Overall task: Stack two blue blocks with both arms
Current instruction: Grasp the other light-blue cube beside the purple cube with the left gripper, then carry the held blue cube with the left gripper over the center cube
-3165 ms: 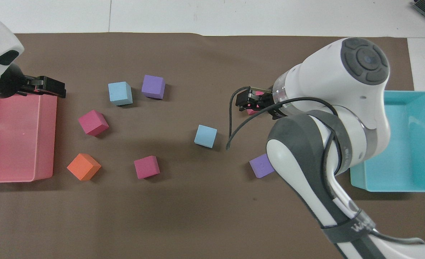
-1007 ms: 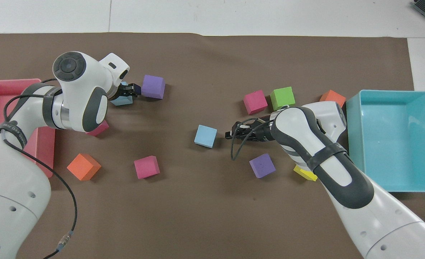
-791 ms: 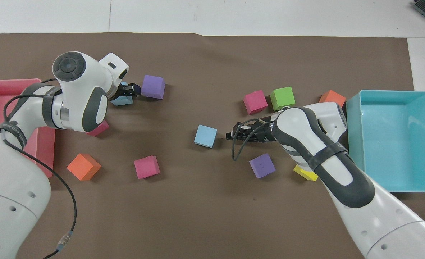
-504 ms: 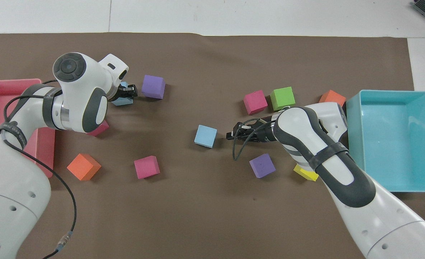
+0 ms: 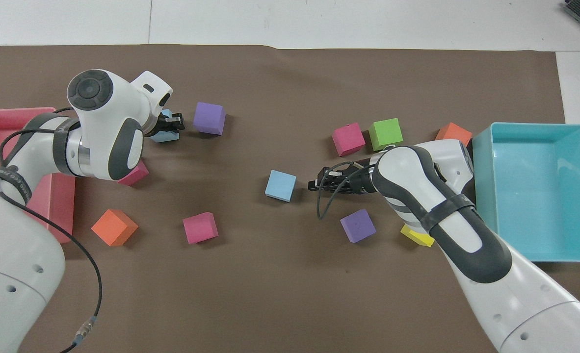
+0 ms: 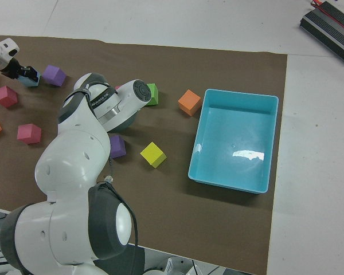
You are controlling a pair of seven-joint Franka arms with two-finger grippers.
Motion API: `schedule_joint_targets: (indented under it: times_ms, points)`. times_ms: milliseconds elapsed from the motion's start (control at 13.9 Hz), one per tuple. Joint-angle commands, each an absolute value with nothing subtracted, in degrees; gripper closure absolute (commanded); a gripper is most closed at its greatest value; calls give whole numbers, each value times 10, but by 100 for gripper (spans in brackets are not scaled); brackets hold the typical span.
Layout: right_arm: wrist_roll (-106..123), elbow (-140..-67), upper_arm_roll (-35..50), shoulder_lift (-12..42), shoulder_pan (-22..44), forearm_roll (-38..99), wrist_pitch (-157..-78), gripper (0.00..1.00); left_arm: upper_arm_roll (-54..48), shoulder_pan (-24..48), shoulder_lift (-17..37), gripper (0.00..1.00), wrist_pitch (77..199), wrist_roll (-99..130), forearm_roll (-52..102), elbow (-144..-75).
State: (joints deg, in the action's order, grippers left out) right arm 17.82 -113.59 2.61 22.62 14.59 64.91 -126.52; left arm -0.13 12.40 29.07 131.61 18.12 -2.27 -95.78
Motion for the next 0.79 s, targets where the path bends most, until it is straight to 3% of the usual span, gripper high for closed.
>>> schedule_joint_targets:
  times_ms: [0, 216, 719]
  points:
    - [207, -1142, 30, 224, 141, 671, -1264, 100, 6, 134, 230, 84, 1260, 188, -60, -973]
    - [206, -1142, 30, 224, 142, 671, -1266, 100, 7, 169, 204, 86, 1231, 188, -72, -970]
    - [206, -1142, 30, 236, 146, 693, -1269, 100, -1, 273, 203, 82, 1230, 192, -75, -960]
